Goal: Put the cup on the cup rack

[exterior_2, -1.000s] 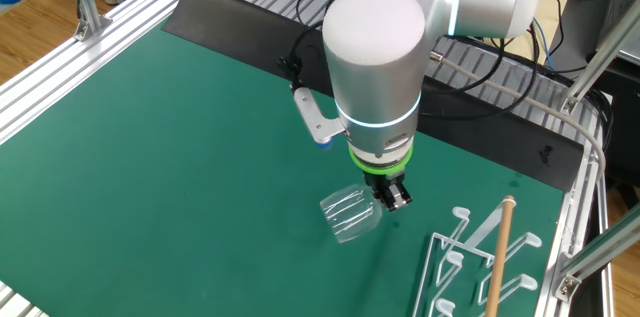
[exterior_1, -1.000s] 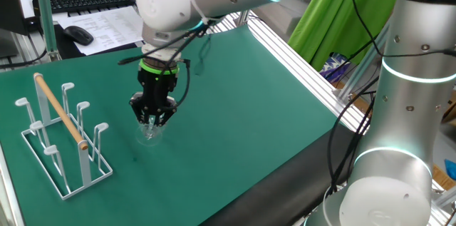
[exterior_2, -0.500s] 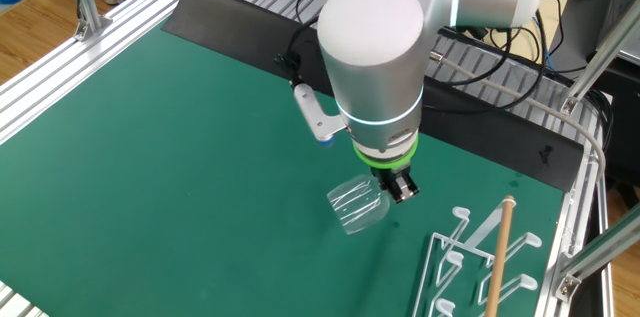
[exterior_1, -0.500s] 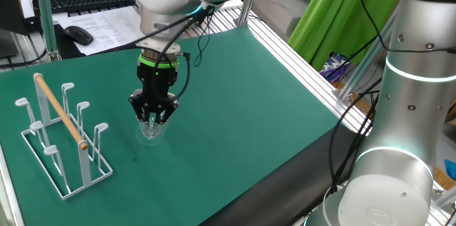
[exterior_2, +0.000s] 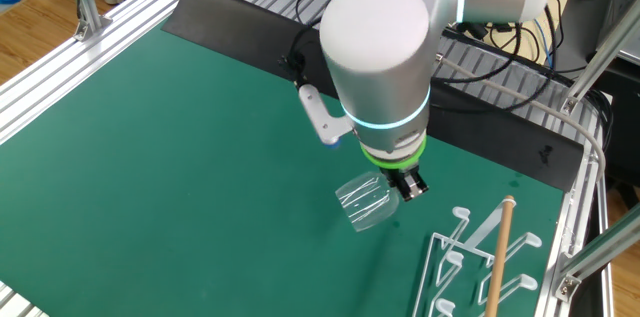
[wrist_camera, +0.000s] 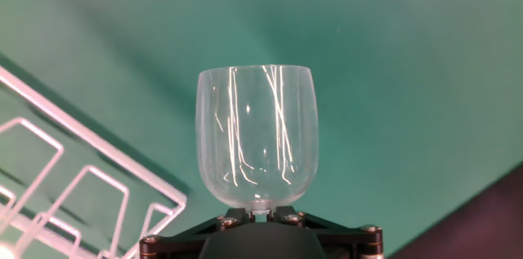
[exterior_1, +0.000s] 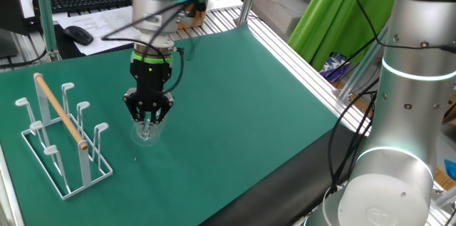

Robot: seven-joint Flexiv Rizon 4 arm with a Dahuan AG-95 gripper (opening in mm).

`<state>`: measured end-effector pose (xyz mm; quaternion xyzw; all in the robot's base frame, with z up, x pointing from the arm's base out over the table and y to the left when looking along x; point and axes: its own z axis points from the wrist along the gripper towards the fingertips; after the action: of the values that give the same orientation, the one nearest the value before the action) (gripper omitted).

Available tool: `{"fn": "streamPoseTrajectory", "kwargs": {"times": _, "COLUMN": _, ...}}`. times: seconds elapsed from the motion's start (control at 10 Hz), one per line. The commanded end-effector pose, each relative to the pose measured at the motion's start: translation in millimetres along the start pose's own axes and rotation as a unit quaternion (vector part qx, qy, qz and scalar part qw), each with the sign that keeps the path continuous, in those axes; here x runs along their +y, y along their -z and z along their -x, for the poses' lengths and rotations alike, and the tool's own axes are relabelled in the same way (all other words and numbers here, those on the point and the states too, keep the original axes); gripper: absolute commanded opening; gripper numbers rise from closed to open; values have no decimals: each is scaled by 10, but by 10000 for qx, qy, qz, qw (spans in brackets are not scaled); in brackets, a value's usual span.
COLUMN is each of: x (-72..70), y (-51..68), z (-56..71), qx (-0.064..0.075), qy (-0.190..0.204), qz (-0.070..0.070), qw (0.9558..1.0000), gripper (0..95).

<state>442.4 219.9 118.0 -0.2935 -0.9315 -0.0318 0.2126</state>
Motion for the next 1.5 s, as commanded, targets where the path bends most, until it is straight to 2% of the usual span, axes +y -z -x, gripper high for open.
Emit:
{"fn": "streamPoseTrajectory", "kwargs": {"times": 0.1, "x": -27, "y": 33, "z": -81, "qx": 55, "qy": 48, "qz": -21, "qw": 10000, "gripper": 0}}
{"fn": "streamPoseTrajectory", "kwargs": {"times": 0.6, "x": -8, "y": 84, "z": -252, "qx": 162, "qy": 73, "qz": -90, "qw": 9998, "gripper": 0}}
{"fn": "streamPoseTrajectory", "kwargs": {"times": 1.1, "x": 26, "y": 144, "z": -457, "qx": 393, "qy": 95, "qz": -249, "qw": 9989, "gripper": 0}}
{"fn": "streamPoseTrajectory", "kwargs": {"times": 1.3, "x": 29, "y": 172, "z": -492, "qx": 407, "qy": 129, "qz": -273, "qw": 9987, "gripper": 0}}
{"fn": "streamPoseTrajectory", "kwargs": {"times": 1.5, "x": 52, "y": 242, "z": -586, "qx": 603, "qy": 135, "qz": -371, "qw": 9974, "gripper": 0}}
